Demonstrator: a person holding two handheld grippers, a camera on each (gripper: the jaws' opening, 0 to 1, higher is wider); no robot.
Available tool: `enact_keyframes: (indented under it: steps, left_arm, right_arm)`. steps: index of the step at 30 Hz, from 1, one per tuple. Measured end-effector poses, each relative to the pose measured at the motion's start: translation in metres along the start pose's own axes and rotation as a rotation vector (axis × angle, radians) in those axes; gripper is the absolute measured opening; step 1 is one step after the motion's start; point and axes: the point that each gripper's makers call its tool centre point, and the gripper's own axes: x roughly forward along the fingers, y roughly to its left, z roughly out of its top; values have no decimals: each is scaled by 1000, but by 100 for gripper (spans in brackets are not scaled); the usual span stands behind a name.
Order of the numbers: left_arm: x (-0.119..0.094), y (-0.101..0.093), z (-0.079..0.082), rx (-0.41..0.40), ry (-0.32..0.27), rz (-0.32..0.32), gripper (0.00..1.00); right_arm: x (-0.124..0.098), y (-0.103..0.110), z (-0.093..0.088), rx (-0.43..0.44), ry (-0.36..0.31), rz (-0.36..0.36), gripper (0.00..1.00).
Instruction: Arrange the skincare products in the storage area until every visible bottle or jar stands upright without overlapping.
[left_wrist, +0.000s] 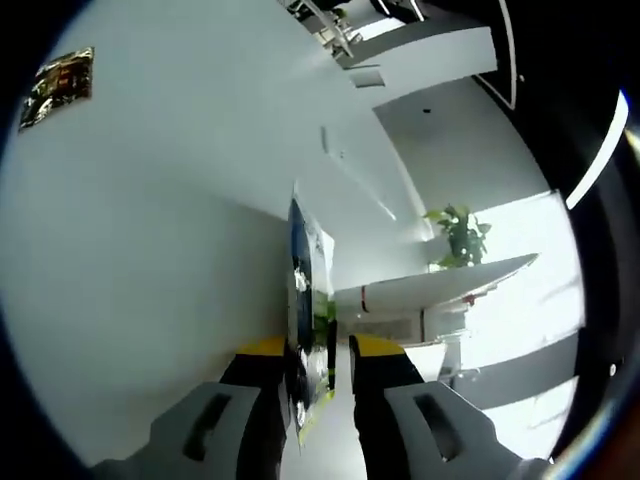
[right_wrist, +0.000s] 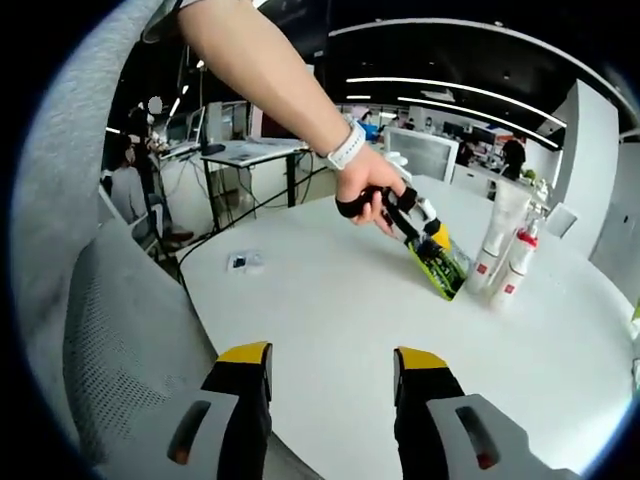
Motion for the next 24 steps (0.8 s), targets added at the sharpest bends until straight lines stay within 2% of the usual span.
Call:
enact_keyframes:
  steps: [3, 7, 12, 20, 24]
  left_arm:
    - [-3, 3, 0, 9, 0, 22, 23]
    - [-7, 4, -1, 54, 0, 53, 28]
    - [-11, 9, -7, 128, 29, 95, 33]
    - [-23, 13, -13, 197, 54, 113, 37]
    - [-28, 15, -9, 213, 44, 120, 40]
  right_arm:
    - [0, 0, 0, -2, -5, 0, 44]
    - [0, -1, 0, -7, 0, -7, 44]
    - [-1, -2, 0, -8, -3, -13, 44]
    - [-1, -1, 0, -17, -3, -7, 44]
    - [-1, -2, -1, -22, 3, -10, 43]
